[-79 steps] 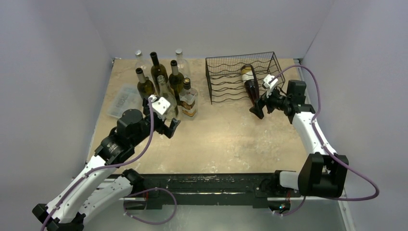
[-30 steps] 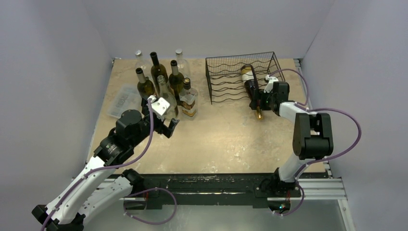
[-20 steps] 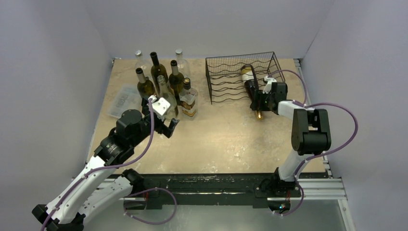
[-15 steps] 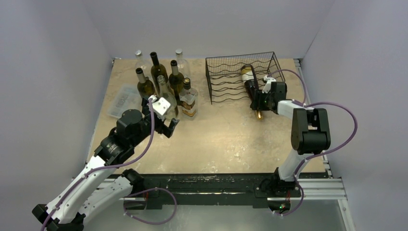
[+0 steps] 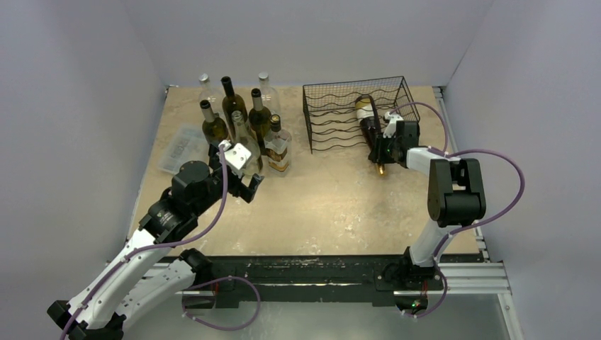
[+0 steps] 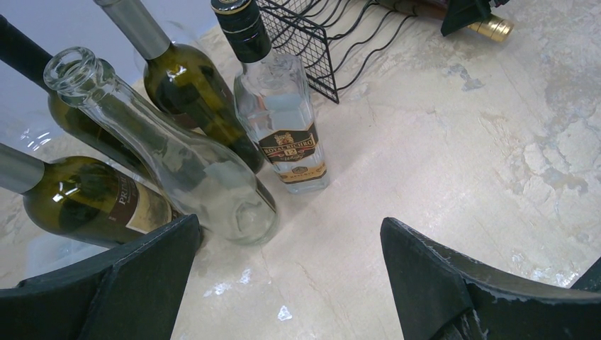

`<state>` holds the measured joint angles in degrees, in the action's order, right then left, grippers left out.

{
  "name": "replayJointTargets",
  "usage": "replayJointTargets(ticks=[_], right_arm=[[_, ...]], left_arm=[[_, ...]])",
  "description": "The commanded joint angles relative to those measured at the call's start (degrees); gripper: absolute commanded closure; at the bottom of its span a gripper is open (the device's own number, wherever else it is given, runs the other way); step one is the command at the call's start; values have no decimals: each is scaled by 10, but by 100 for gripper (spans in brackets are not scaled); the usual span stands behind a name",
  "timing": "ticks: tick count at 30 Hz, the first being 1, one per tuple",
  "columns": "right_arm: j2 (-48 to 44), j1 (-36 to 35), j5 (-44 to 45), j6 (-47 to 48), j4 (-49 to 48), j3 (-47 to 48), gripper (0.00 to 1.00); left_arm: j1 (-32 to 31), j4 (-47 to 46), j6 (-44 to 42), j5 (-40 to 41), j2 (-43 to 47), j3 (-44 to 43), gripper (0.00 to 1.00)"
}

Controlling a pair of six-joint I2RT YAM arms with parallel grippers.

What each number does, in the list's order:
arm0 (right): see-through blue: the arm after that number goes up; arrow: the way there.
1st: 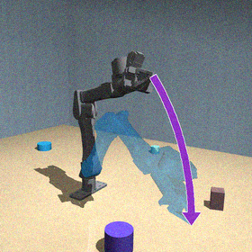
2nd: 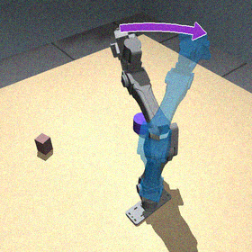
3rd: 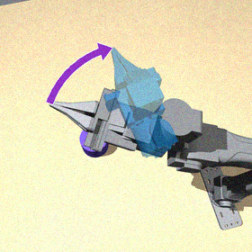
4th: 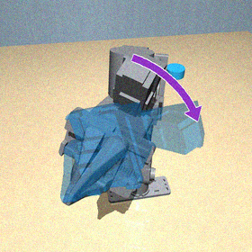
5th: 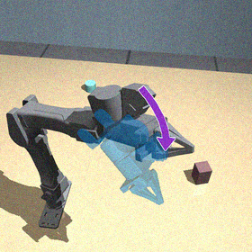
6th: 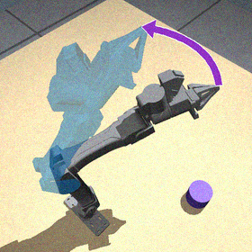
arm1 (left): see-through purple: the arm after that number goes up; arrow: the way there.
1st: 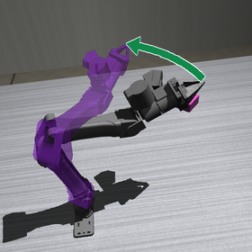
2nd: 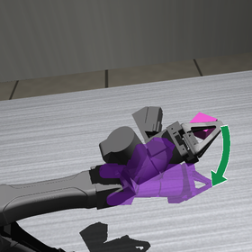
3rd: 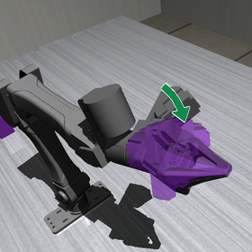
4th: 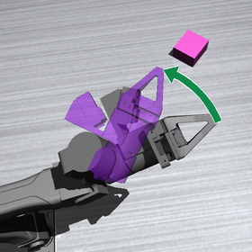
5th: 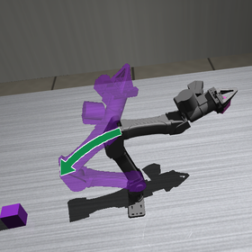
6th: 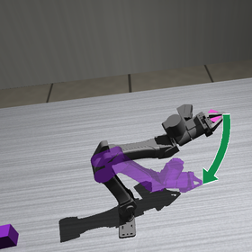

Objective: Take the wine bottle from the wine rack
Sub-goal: Pick up the wine bottle from the wine rack.

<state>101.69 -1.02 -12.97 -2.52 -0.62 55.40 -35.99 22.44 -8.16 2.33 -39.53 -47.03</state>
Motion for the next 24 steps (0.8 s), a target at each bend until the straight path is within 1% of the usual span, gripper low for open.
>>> replayJointTargets(ticks=[1,6,8,14,18,24], right_arm=[[-17,-2,-19,1,-12,11,86],[-23,1,-36,-8,-13,4,98],[-23,4,-48,-12,-11,3,100],[-33,9,-70,-22,-17,-11,100],[-50,30,-98,-25,-24,-25,100],[-76,32,-105,-9,-21,-39,100]], left_arm=[[5,2,-8,8,2,-13,0],[5,2,-9,10,2,-12,0],[4,2,-10,11,2,-12,0],[5,2,-11,14,0,-12,0],[5,2,-12,16,0,-12,0],[5,3,-14,20,-2,-11,0]])
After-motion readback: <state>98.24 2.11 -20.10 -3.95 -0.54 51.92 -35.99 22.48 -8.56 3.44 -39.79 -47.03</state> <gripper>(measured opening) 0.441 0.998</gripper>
